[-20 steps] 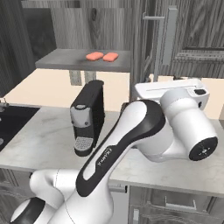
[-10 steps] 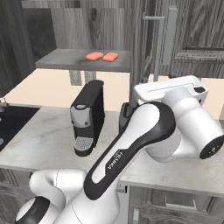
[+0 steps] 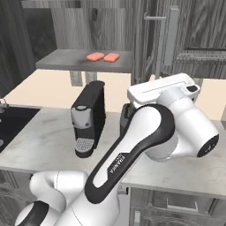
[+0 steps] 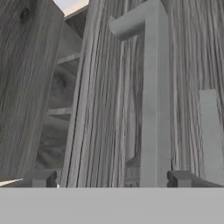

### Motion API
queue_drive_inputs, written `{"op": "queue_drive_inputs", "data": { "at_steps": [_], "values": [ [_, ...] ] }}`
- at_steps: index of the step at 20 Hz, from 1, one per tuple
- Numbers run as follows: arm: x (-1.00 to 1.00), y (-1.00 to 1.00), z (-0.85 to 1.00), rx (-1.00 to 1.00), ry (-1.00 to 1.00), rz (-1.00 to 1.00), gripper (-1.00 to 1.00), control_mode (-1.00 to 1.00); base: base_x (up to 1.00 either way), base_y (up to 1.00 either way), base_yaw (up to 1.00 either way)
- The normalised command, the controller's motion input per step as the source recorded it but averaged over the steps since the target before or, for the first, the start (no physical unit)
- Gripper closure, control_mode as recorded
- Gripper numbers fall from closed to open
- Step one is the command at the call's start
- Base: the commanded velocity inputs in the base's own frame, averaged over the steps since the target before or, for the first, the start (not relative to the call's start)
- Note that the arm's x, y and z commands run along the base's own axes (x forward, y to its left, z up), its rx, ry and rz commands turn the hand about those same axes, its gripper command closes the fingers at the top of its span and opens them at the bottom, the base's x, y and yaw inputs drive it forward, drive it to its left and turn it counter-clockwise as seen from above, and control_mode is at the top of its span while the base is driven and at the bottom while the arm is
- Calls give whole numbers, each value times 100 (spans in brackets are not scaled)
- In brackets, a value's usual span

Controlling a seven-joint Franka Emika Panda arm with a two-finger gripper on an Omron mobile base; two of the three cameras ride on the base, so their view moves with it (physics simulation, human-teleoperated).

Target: Pick up the bar soap and bar soap from the sink, and place them back in the cabinet, and close the cabinet doors.

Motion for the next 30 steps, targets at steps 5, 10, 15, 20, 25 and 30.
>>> {"op": "queue_drive_inputs", "data": {
  "at_steps": [5, 10, 15, 20, 25, 30],
  "values": [
    [18, 1, 0, 1, -5, 6, -100, -100, 0, 0, 0],
    [11, 7, 0, 0, -4, 5, -100, -100, 0, 0, 0],
    [0, 47, 0, 0, 0, 13, -100, -100, 0, 0, 0],
    [1, 56, 0, 0, 0, 16, -100, -100, 0, 0, 0],
    [11, 62, 0, 0, 0, 11, -100, -100, 0, 0, 0],
    [26, 68, 0, 0, 0, 4, -100, -100, 0, 0, 0]
  ]
}}
